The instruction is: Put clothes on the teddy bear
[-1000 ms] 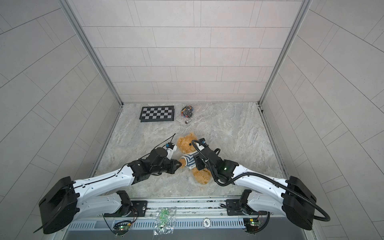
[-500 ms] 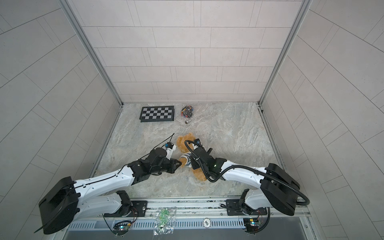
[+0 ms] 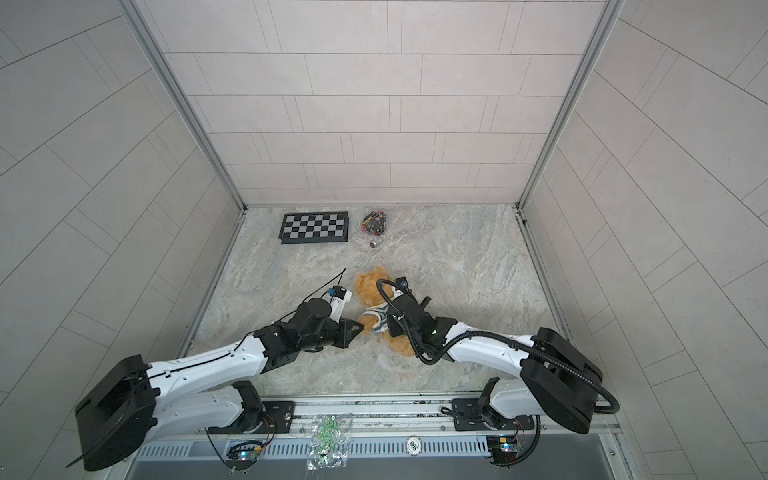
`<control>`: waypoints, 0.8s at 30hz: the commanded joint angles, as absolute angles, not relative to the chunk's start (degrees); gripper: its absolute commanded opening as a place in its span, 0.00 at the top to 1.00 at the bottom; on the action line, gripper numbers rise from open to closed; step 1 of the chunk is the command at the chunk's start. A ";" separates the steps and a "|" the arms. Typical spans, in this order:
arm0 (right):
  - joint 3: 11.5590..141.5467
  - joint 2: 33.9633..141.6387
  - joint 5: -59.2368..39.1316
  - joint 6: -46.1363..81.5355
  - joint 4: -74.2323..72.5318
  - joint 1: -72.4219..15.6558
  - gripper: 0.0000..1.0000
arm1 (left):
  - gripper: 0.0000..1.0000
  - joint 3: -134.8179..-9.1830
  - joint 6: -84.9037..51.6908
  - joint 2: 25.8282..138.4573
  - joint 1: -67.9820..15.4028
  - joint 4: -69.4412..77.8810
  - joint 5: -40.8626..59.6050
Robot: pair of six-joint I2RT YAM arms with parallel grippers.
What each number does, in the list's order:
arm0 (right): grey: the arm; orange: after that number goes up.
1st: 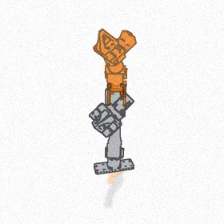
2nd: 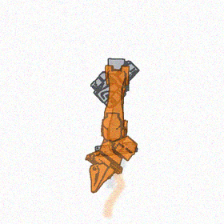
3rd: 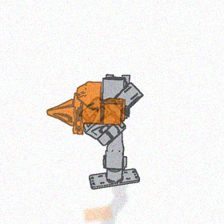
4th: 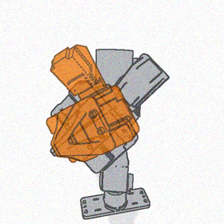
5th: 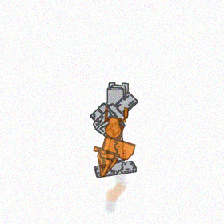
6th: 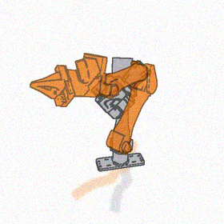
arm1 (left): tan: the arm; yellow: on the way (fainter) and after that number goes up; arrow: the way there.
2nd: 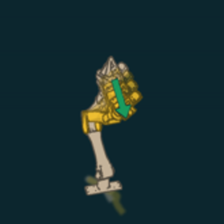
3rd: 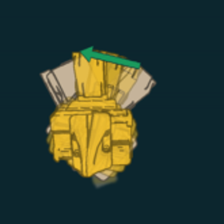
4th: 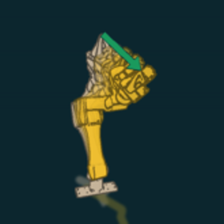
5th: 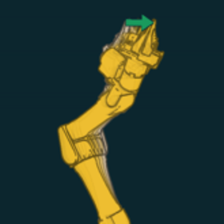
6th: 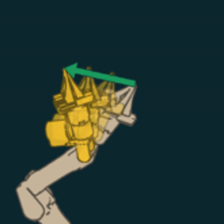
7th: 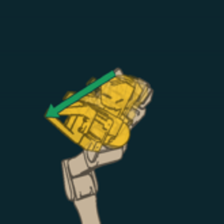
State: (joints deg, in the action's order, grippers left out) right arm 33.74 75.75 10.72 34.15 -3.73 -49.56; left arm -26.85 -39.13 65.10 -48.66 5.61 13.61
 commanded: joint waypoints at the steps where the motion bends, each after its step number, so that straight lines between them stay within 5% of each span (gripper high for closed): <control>1: 32.10 76.91 16.57 35.05 6.15 -47.72 0.73 | 1.00 -25.36 -38.70 63.55 -48.35 2.29 12.75; 15: 33.47 71.65 8.57 34.17 6.46 -47.72 0.73 | 1.00 -29.73 -39.39 69.23 -49.12 5.89 12.93; 24: 38.00 61.20 5.16 27.16 16.79 -47.63 0.46 | 1.00 -33.93 -39.70 74.89 -51.97 8.66 10.66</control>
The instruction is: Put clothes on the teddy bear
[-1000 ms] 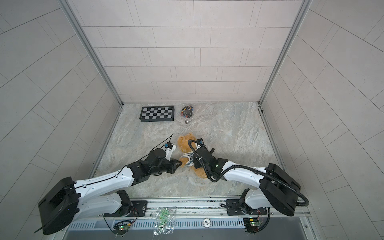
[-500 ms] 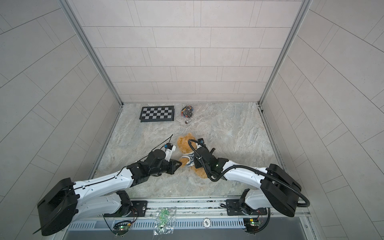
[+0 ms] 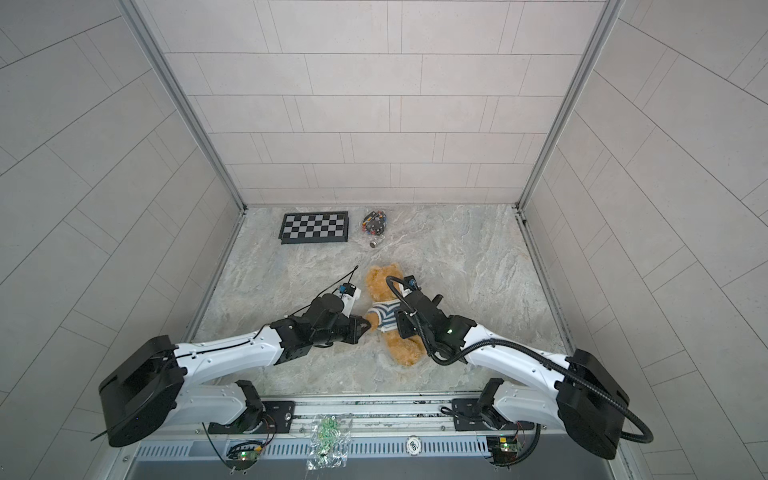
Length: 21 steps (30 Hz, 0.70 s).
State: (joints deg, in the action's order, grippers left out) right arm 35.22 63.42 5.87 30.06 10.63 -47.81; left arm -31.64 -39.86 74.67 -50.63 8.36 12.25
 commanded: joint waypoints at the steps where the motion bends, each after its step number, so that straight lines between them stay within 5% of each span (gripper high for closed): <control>1: 39.07 60.93 5.19 26.99 18.15 -47.59 0.45 | 1.00 -34.53 -39.49 74.63 -52.48 7.96 10.21; 14: 36.53 64.07 1.82 30.43 11.93 -47.72 0.38 | 1.00 -35.43 -40.21 73.21 -53.44 4.54 9.65; 21: 35.83 67.36 2.49 29.95 10.06 -47.71 0.49 | 1.00 -36.23 -39.62 71.78 -53.44 2.14 9.06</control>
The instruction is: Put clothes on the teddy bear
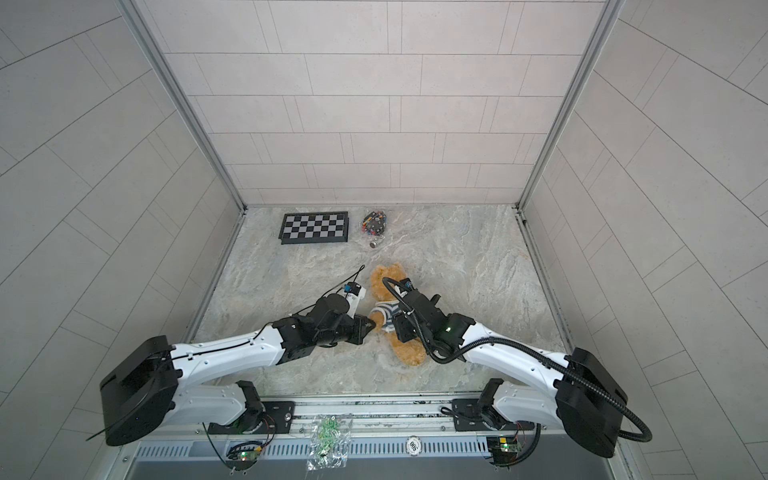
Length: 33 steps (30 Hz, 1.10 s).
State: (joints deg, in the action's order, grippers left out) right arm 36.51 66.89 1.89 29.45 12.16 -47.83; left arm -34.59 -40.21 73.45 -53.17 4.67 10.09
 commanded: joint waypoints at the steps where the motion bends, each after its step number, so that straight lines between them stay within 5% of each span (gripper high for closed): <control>1: 35.82 67.69 2.55 30.01 9.08 -47.72 0.51 | 1.00 -36.22 -39.60 71.30 -53.44 1.96 8.92; 33: 31.29 70.37 6.88 31.32 6.05 -43.24 0.87 | 1.00 -32.62 -38.61 72.01 -49.42 1.84 18.25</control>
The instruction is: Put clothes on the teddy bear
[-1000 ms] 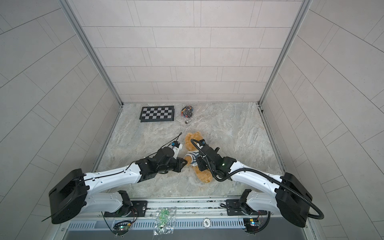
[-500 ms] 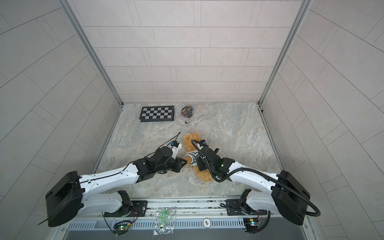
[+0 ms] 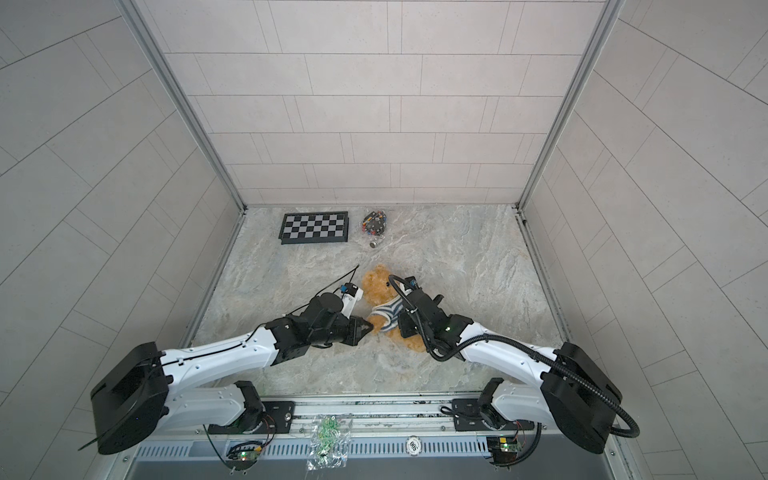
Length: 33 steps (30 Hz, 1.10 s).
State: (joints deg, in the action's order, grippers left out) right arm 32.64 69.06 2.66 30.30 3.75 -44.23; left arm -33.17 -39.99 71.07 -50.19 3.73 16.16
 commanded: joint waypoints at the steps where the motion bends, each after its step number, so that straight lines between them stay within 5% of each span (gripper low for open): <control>1: 31.38 70.37 6.70 31.49 5.89 -43.24 0.87 | 1.00 -32.90 -38.46 72.47 -49.18 1.93 18.69; 11: 33.33 66.51 1.90 30.62 5.20 -43.31 0.76 | 1.00 -33.57 -37.93 73.04 -48.04 2.20 18.75; 24: 35.16 68.47 -3.68 29.95 -0.01 -43.92 0.47 | 1.00 -32.47 -37.87 72.51 -47.73 1.66 17.04; 33: 37.85 75.94 -5.98 31.85 -1.90 -45.17 0.44 | 1.00 -32.27 -37.70 72.75 -47.73 1.93 16.84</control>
